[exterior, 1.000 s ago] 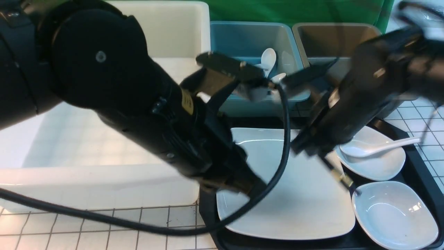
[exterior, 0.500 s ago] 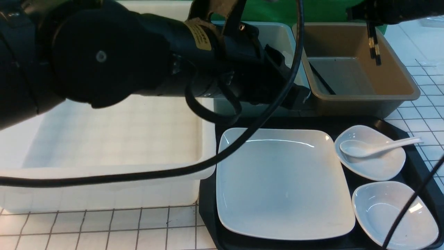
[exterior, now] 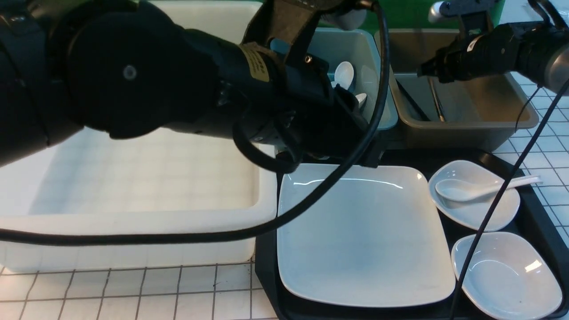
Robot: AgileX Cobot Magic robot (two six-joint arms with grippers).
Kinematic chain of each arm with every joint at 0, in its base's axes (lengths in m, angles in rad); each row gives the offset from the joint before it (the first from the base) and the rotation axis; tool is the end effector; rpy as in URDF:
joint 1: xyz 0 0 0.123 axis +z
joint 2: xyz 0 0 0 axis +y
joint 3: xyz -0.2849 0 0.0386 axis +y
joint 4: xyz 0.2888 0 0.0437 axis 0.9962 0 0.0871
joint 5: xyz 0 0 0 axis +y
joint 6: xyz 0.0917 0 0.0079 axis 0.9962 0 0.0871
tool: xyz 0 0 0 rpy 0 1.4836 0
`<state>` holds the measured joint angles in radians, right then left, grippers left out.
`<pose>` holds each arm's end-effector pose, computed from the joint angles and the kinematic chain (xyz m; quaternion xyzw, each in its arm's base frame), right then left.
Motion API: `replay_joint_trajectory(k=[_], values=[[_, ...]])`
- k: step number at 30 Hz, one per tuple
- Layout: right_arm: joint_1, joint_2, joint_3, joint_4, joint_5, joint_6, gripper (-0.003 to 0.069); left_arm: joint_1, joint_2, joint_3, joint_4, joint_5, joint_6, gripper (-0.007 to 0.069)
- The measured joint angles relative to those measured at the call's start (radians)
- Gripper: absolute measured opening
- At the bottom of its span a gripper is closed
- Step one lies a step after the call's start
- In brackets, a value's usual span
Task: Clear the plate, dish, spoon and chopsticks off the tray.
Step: Use the right arm to put the chopsticks into the small storage box on the right, then use the right arm to grab a soup spoon from the plate
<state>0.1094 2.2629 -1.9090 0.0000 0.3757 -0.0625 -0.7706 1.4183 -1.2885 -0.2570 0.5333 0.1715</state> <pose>0.5678 0.0624 0.2034 -0.0768 0.8909 0.0105 0.4476 0.2529 -0.2622 0.3677 0.3368 0.8065 -0.2447 0.4197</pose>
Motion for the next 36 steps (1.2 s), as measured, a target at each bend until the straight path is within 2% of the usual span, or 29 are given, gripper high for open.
replay_joint_trajectory(k=[3,4,6,7,12,15,17,23,28,32,36], values=[[-0.001,-0.003,-0.001,0.000,0.074,-0.001,0.0351,0.000,0.000,0.000,0.000,0.025,0.000,-0.0017],[-0.004,-0.009,-0.009,0.000,0.144,-0.021,0.0384,0.000,0.000,0.000,-0.003,0.040,0.000,-0.0017],[-0.007,-0.025,-0.017,0.000,0.230,-0.039,0.0396,0.000,0.000,0.000,-0.009,0.047,0.000,-0.0017],[-0.010,-0.053,-0.030,0.000,0.333,-0.064,0.0395,0.000,0.000,0.000,-0.016,0.054,0.000,-0.0017],[-0.010,-0.173,-0.053,0.000,0.687,-0.128,0.0318,0.000,0.000,0.000,-0.034,0.100,0.000,-0.0017],[-0.010,-0.205,-0.054,0.000,0.803,-0.166,0.0262,0.000,0.000,0.000,-0.037,0.150,0.000,-0.0017],[-0.009,-0.208,-0.047,0.000,0.821,-0.187,0.0245,0.000,-0.001,0.000,-0.043,0.171,0.000,-0.0017],[0.014,-0.218,0.140,0.000,0.837,-0.363,0.0227,0.000,-0.001,0.000,-0.055,0.301,0.008,-0.0017],[0.021,-0.218,0.236,-0.068,0.844,-0.396,0.0223,0.000,-0.001,0.000,-0.060,0.358,0.028,-0.0017],[0.029,-0.223,0.243,-0.089,0.842,-0.471,0.0230,0.000,-0.001,0.000,-0.061,0.362,0.033,-0.0017],[0.043,-0.225,0.248,-0.092,0.830,-0.546,0.0337,0.000,-0.001,0.000,-0.061,0.354,0.045,-0.0017]])
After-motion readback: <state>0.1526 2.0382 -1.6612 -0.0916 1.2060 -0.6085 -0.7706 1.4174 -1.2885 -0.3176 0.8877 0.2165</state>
